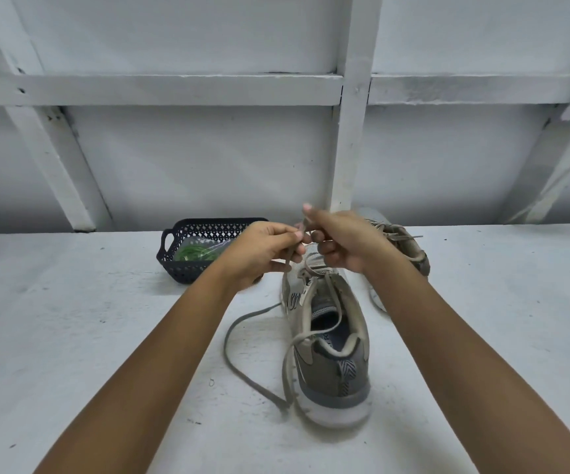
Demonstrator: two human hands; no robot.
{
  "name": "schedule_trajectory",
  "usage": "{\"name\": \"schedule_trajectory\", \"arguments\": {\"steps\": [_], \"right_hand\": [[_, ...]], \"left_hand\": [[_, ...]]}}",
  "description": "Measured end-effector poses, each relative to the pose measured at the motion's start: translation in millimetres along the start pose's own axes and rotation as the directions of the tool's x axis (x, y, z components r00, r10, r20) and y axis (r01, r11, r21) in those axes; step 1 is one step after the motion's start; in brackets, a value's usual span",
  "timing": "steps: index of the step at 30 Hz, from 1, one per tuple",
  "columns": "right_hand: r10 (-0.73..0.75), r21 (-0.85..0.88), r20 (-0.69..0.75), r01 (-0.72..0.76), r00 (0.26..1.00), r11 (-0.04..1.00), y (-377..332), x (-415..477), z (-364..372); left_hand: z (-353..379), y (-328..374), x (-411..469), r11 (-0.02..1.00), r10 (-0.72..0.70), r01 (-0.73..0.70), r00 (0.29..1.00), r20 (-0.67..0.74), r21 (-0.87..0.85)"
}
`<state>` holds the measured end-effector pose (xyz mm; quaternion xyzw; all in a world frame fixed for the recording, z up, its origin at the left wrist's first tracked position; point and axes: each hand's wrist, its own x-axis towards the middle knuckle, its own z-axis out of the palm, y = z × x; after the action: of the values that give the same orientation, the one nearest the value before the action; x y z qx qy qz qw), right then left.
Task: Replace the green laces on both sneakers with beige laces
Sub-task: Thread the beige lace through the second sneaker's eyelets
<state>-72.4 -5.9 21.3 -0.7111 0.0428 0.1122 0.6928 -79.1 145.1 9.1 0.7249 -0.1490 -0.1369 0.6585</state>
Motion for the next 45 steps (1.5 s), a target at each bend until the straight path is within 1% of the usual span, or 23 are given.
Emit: {"name": "schedule_trajectory", "arguments": {"steps": [1, 2, 5, 9, 11, 13, 14, 15, 16, 17, 18, 19, 20, 21, 22, 23, 24, 26, 28, 32, 37, 41, 45], "right_hand": [[-0.034, -0.018, 0.002, 0.034, 0.999, 0.999, 1.6, 0.4, 1.8], [-0.061, -0.001, -0.016, 0.061, 0.998, 0.998, 1.7, 1.5, 2.3], [-0.064, 0.19, -0.154, 0.093, 0.986, 0.977, -4.1, 7.7, -4.0], [-0.026, 0.393, -0.299, 0.148, 0.954, 0.908, -10.4, 19.4, -20.3], [-0.02, 0.445, -0.33, 0.174, 0.944, 0.878, -8.0, 25.0, -24.9], [-0.017, 0.437, -0.316, 0.161, 0.949, 0.885, -2.4, 28.7, -25.6], [-0.014, 0.384, -0.294, 0.132, 0.956, 0.914, 1.7, 29.8, -25.3], [-0.01, 0.281, -0.266, 0.088, 0.964, 0.956, 5.8, 28.9, -24.3], [-0.003, 0.123, -0.237, 0.033, 0.972, 0.992, 10.5, 27.9, -24.0], [0.003, -0.072, -0.209, -0.019, 0.978, 0.997, 15.3, 26.6, -22.6], [-0.005, -0.283, -0.18, -0.047, 0.984, 0.958, 20.0, 25.2, -21.5], [-0.027, -0.476, -0.145, -0.046, 0.989, 0.878, 24.5, 24.1, -20.5], [-0.052, -0.636, -0.11, -0.03, 0.993, 0.771, 28.1, 23.4, -19.6], [-0.07, -0.752, -0.086, -0.019, 0.994, 0.659, 30.9, 22.2, -18.1], [-0.079, -0.817, -0.075, -0.016, 0.994, 0.576, 33.2, 20.9, -15.6], [-0.08, -0.838, -0.074, -0.018, 0.994, 0.546, 35.6, 20.6, -14.1], [-0.074, -0.832, -0.076, -0.023, 0.994, 0.554, 37.3, 20.3, -13.3], [-0.071, -0.802, -0.084, -0.025, 0.994, 0.597, 39.8, 22.1, -11.9], [-0.067, -0.777, -0.094, -0.031, 0.993, 0.629, 40.6, 22.6, -11.3], [-0.067, -0.71, -0.077, -0.008, 0.995, 0.704, 40.8, 18.2, -14.0], [-0.072, -0.697, -0.052, 0.016, 0.996, 0.717, 41.0, 17.7, -16.2], [-0.068, -0.71, -0.048, 0.014, 0.997, 0.704, 41.1, 18.0, -14.9], [-0.066, -0.722, -0.051, 0.009, 0.997, 0.692, 41.4, 17.4, -13.6]], "left_hand": [[0.4, -1.3, 0.2, 1.0, -0.007, 0.007, 1.0, 0.003, 0.006], [0.3, -3.1, -0.1, 1.0, -0.019, 0.019, 1.0, 0.01, 0.011], [-3.0, -10.2, -2.9, 0.998, -0.068, 0.068, 0.997, 0.043, 0.008], [-11.0, -20.0, -12.0, 0.993, -0.116, 0.119, 0.988, 0.099, -0.022], [-13.7, -22.6, -16.1, 0.99, -0.123, 0.129, 0.986, 0.114, -0.049], [-15.0, -23.6, -18.2, 0.986, -0.12, 0.132, 0.986, 0.115, -0.1], [-15.2, -23.8, -18.5, 0.982, -0.12, 0.133, 0.987, 0.105, -0.133], [-14.8, -24.2, -17.9, 0.977, -0.123, 0.136, 0.988, 0.089, -0.166], [-13.9, -25.1, -16.9, 0.97, -0.131, 0.142, 0.989, 0.067, -0.195], [-13.1, -27.0, -15.5, 0.965, -0.142, 0.147, 0.989, 0.039, -0.215], [-12.1, -29.3, -13.9, 0.962, -0.156, 0.154, 0.988, 0.009, -0.224], [-10.7, -32.7, -12.1, 0.961, -0.17, 0.16, 0.985, -0.024, -0.224], [-8.9, -36.4, -10.4, 0.961, -0.181, 0.164, 0.982, -0.058, -0.223], [-7.1, -40.8, -8.4, 0.962, -0.185, 0.16, 0.978, -0.096, -0.22], [-5.0, -44.9, -6.6, 0.965, -0.183, 0.152, 0.973, -0.139, -0.212], [-2.5, -48.7, -4.6, 0.97, -0.178, 0.141, 0.966, -0.186, -0.199], [0.6, -52.0, -2.5, 0.974, -0.173, 0.132, 0.956, -0.235, -0.182], [5.7, -58.8, 2.6, 0.983, -0.162, 0.124, 0.93, -0.329, -0.133], [8.8, -64.0, 7.6, 0.989, -0.144, 0.126, 0.915, -0.377, -0.073], [12.8, -68.9, 15.2, 0.994, -0.103, 0.085, 0.902, -0.42, -0.062], [19.1, -74.6, 24.2, 0.998, -0.06, 0.065, 0.891, -0.45, -0.005], [21.6, -78.4, 27.0, 0.997, -0.047, 0.073, 0.889, -0.455, 0.04], [21.8, -78.6, 29.3, 0.994, -0.065, 0.099, 0.891, -0.45, 0.051]]}}
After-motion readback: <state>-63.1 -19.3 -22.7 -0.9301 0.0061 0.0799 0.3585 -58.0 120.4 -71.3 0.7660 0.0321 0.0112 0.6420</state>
